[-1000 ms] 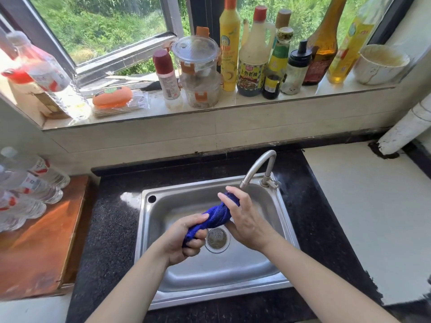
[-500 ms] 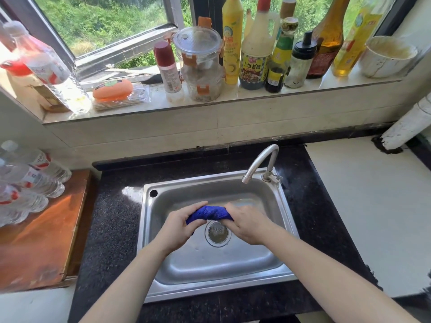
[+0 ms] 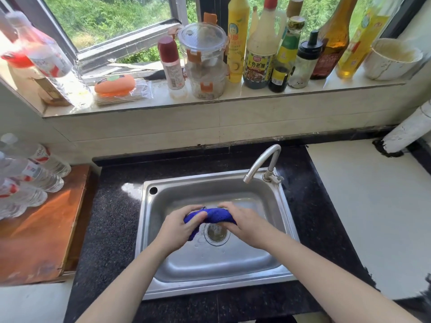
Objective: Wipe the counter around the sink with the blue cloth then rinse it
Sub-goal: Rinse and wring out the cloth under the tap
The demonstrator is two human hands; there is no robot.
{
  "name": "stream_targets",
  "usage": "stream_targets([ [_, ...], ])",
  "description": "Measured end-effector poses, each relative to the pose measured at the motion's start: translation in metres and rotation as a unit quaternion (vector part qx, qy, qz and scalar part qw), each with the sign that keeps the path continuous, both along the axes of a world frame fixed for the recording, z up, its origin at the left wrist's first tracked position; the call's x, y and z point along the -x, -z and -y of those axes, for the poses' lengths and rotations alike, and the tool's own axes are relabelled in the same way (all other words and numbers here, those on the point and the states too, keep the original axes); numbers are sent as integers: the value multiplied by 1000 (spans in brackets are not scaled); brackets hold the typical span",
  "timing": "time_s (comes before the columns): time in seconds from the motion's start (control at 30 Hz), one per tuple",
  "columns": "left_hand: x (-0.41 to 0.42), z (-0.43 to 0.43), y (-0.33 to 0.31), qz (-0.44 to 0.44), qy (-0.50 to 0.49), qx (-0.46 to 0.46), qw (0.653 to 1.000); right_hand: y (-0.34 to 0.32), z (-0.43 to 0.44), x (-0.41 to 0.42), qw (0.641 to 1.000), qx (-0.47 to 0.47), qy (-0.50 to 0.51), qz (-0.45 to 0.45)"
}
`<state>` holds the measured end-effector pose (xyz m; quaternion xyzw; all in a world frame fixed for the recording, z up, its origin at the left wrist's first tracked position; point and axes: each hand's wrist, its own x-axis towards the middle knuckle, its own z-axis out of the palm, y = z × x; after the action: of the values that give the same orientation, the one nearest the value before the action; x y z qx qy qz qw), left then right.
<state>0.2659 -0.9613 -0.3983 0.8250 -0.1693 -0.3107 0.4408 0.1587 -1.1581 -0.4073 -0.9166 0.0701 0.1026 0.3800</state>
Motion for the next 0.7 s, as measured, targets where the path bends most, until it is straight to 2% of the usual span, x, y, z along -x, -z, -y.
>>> stream_targets([
  [0.07,-3,0,-7,-149,-54,-6,987,2,5,1,997,59,-32,25],
  [0.13,-5,-2,-12,-288,-93,38,952,9,10,3,982,121,-81,122],
  [0.23,-5,-8,-14,-403,-52,100,908,20,25,4,946,184,-104,247],
  [0.4,-8,-16,-17,-466,51,166,868,17,37,-3,893,244,-117,360],
  [0.7,3,-10,-21,-544,55,217,809,12,38,-1,880,224,-160,388],
])
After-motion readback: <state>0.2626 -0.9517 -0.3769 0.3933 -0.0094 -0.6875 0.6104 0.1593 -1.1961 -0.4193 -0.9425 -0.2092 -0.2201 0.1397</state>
